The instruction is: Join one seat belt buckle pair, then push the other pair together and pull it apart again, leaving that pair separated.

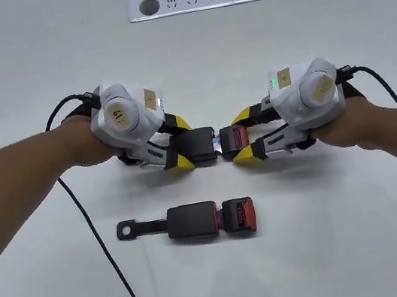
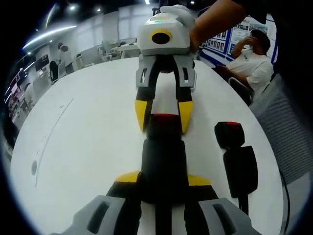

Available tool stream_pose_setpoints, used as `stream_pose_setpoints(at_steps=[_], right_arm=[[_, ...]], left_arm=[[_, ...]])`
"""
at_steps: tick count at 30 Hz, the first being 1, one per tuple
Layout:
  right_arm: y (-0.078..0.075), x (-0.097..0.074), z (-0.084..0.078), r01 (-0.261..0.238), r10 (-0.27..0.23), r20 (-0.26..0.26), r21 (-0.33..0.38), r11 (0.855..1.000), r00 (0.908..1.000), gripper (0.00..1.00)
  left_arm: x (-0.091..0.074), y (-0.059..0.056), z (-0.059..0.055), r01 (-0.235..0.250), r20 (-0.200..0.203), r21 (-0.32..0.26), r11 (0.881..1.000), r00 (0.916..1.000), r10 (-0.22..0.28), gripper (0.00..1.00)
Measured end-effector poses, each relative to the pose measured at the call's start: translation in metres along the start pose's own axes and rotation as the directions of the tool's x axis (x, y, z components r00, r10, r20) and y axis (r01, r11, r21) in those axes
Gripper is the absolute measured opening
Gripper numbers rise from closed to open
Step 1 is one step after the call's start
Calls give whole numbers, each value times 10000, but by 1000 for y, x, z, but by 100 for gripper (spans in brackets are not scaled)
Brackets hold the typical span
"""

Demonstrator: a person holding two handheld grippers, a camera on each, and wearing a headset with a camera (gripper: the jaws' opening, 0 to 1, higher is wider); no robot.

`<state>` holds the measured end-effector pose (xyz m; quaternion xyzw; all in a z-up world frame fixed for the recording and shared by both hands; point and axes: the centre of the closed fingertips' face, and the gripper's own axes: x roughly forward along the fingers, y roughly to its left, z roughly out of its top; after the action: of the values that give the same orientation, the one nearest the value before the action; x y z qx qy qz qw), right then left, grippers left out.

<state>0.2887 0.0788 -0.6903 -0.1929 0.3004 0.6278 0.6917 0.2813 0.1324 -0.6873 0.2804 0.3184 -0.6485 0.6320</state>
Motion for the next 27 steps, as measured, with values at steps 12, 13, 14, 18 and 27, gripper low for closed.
stream_pose_setpoints(at_steps=[12, 13, 14, 18, 27], right_arm=[[4, 1, 1, 74, -81, -261, -260, 9996, 9996, 32], [4, 1, 1, 66, -73, -256, -263, 9996, 9996, 32], [4, 2, 1, 67, -75, -260, -287, 9996, 9996, 32], [7, 0, 3, 91, -101, -295, -340, 9994, 9995, 32], [6, 0, 2, 87, -97, -258, -375, 9993, 9996, 33]], left_arm=[[1, 0, 0, 55, -93, 77, 10000, 9999, -55, 33], [1, 0, 0, 58, -86, 83, 9999, 9999, -57, 33], [1, 0, 0, 65, -66, 85, 9999, 10000, -64, 34], [1, 0, 0, 69, -49, 98, 9999, 10000, -69, 34], [1, 2, -1, 81, 4, 146, 9999, 10000, -81, 34]])
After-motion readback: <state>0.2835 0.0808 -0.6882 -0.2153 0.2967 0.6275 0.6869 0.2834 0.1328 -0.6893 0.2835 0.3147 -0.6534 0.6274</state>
